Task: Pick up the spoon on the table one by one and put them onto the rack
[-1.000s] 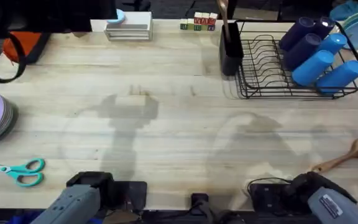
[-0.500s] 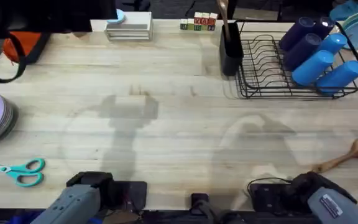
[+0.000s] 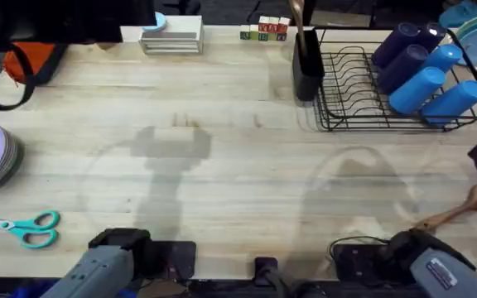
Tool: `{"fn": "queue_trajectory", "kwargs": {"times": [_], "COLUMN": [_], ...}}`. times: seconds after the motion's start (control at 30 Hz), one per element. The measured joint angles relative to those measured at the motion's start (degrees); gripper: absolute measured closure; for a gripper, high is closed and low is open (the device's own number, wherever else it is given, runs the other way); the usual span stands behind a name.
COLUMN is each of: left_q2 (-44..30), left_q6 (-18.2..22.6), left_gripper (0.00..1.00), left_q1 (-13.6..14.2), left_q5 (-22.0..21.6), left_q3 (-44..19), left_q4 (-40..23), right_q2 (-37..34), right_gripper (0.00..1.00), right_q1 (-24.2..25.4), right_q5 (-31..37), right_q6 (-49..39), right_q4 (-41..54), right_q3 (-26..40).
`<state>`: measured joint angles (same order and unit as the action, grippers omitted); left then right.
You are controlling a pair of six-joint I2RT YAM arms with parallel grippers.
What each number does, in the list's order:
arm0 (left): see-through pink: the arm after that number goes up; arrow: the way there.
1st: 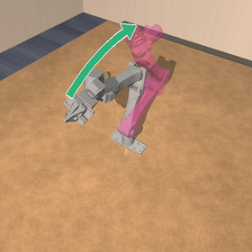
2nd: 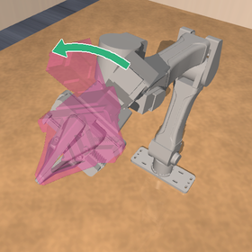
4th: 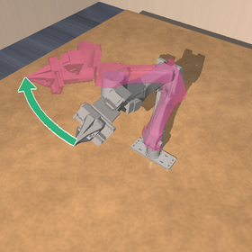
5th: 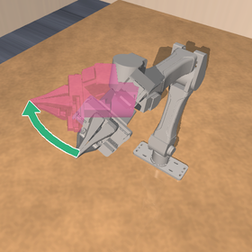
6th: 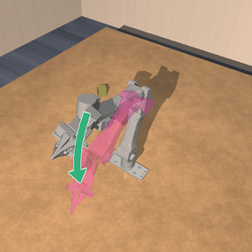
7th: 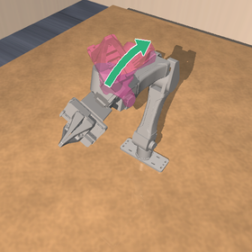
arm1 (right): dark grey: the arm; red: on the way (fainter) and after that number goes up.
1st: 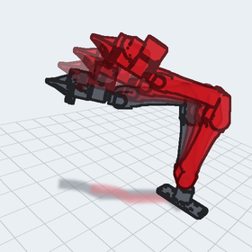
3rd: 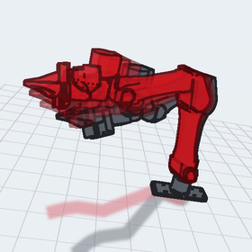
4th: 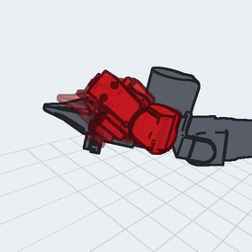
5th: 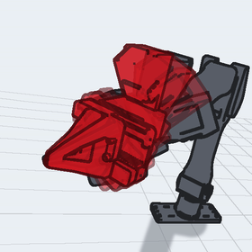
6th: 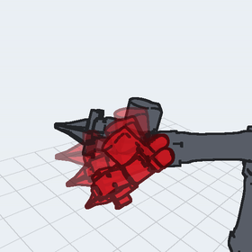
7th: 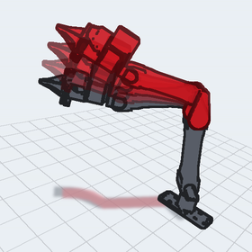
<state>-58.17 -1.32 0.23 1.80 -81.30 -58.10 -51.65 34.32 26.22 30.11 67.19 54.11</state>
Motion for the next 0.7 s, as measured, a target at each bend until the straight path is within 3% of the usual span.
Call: {"fn": "queue_trajectory", "kwargs": {"times": [0.4,0.7], "left_q2": [0.00,0.00], "left_q6": [0.00,0.00], "left_gripper": [0.008,0.008], "left_q1": [0.00,0.00], "left_q5": [0.00,0.00], "left_q3": [0.00,0.00], "left_q4": [0.00,0.00], "right_q2": [-8.94,-12.84], "right_gripper": [0.007,0.007], "right_q1": [3.74,10.83], "right_q5": [-2.12,-3.90], "right_q6": [0.60,0.17], "right_q4": [-6.24,-12.52], "right_q3": [-4.20,-4.41]}}
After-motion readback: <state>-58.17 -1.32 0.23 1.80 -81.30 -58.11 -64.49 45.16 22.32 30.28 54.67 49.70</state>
